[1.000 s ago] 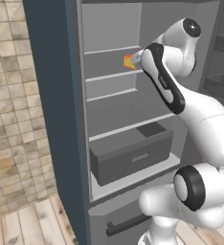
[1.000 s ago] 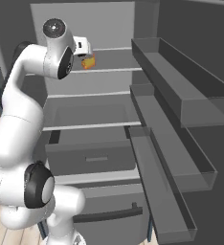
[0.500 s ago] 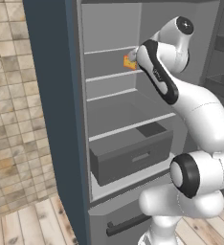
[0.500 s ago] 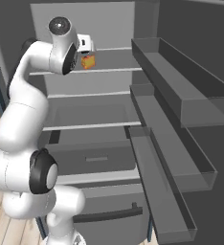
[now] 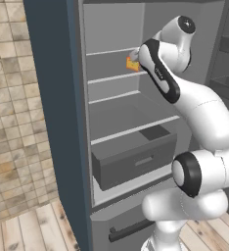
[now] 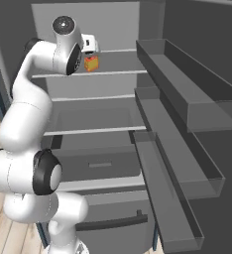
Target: Retrieve the sausage and cheese from the fridge and place them on the cutting board on the counter.
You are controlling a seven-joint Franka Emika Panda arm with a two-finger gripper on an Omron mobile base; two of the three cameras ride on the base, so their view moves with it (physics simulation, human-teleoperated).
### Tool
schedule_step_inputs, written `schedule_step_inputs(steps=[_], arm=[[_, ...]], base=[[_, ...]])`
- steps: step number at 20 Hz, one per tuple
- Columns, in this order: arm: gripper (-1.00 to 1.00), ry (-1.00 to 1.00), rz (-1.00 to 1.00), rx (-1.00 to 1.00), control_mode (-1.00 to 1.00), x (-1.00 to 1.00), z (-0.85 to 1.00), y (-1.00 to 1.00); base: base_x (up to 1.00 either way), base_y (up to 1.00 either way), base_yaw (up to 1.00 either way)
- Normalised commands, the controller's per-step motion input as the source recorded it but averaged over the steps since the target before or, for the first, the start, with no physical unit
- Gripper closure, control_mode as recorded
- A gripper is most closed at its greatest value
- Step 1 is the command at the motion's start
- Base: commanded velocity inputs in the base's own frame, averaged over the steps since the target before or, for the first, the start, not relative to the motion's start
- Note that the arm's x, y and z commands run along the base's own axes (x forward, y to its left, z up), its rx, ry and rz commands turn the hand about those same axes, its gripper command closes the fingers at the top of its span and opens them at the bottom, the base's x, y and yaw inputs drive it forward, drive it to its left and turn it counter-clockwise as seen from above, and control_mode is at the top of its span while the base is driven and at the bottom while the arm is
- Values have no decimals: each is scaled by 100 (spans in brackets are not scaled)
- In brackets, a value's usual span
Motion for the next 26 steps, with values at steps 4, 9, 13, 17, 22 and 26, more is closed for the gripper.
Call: schedule_step_inputs(steps=[4,9,13,17,22,26], arm=[[-100,0,0,0,-100,10,-12,0],[-100,0,-1,0,-100,14,-20,0],[-100,0,0,0,-100,27,-10,0],[-100,0,0,0,-100,48,0,0],[-100,0,0,0,-100,45,3,0],[-100,0,0,0,-100,37,1,0]], base=[[0,0,0],[0,0,0],[0,0,0],[0,0,0],[0,0,0],[0,0,0]])
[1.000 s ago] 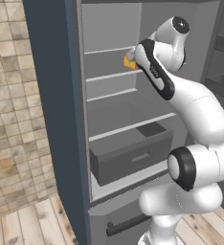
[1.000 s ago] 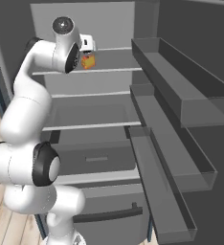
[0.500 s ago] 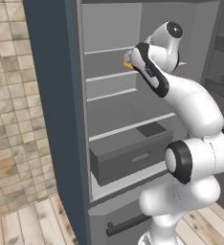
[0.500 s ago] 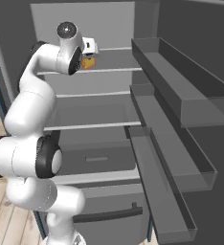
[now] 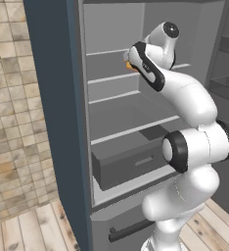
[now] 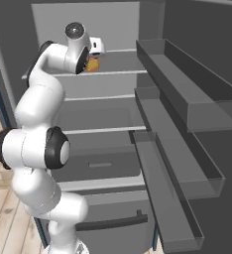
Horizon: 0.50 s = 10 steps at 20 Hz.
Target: Retrieve the sausage and cheese from the fridge and place them on the cutting board on the counter.
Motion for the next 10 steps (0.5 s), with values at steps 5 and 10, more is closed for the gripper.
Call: schedule_step_inputs(steps=[5,10], arm=[[-100,0,0,0,-100,32,0,0],[-100,0,0,0,-100,6,-3,0]], base=[[0,0,0],[0,0,0]])
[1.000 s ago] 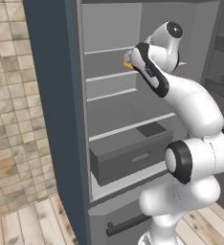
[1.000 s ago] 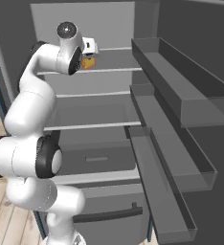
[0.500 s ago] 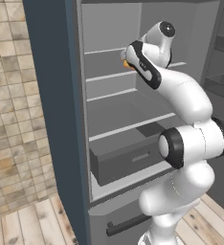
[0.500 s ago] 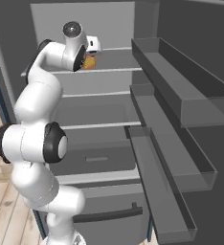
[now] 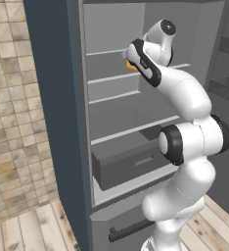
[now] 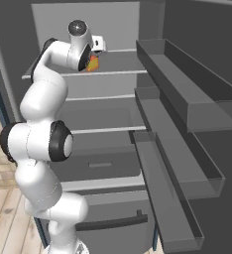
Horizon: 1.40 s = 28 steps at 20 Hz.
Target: Retrieve the sausage and cheese from the fridge and place them on the cutting board on the counter.
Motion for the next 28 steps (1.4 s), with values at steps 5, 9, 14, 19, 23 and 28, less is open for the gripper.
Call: schedule_step_inputs(steps=[5,9,14,19,23,28], arm=[[-100,0,0,0,-100,0,0,0],[-100,0,-1,0,-100,-1,-9,0],[-100,0,-2,0,-100,0,-23,0],[-100,0,-1,0,-100,13,-18,0],[-100,0,0,0,-100,20,0,0],[-100,0,-2,0,-100,-1,-8,0]], base=[[0,0,0],[0,0,0],[0,0,0],[0,0,0],[0,0,0],[0,0,0]])
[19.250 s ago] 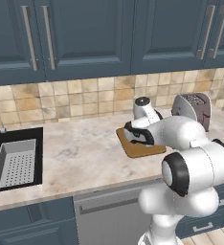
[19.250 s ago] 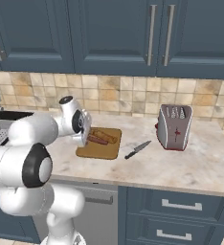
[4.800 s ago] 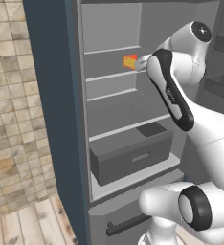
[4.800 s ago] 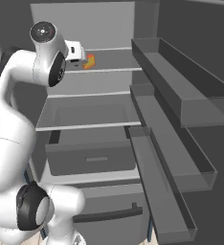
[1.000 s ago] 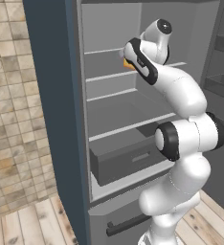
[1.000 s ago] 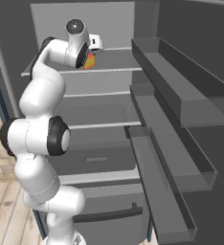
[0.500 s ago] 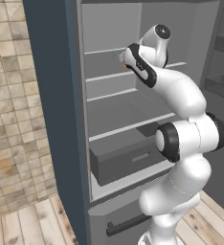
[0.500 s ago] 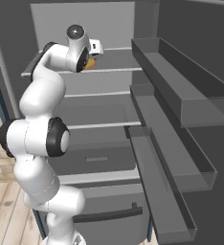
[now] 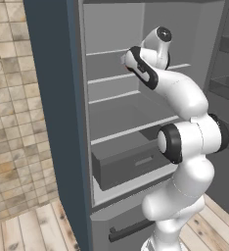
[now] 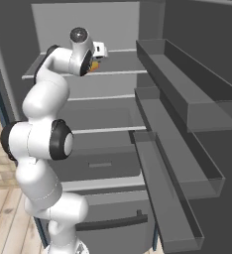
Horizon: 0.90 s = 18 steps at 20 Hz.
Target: Retrieve the sausage and cheese from the fridge and place them on the cutting board on the counter.
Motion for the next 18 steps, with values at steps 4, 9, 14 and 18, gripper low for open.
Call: schedule_step_inputs(steps=[4,9,14,18], arm=[[-100,0,-3,0,-100,0,-12,0],[-100,0,-3,0,-100,1,-14,0],[-100,0,-3,0,-100,0,-21,4],[100,0,-3,0,-100,0,-27,22]], base=[[0,0,0],[0,0,0],[0,0,0],[0,0,0]])
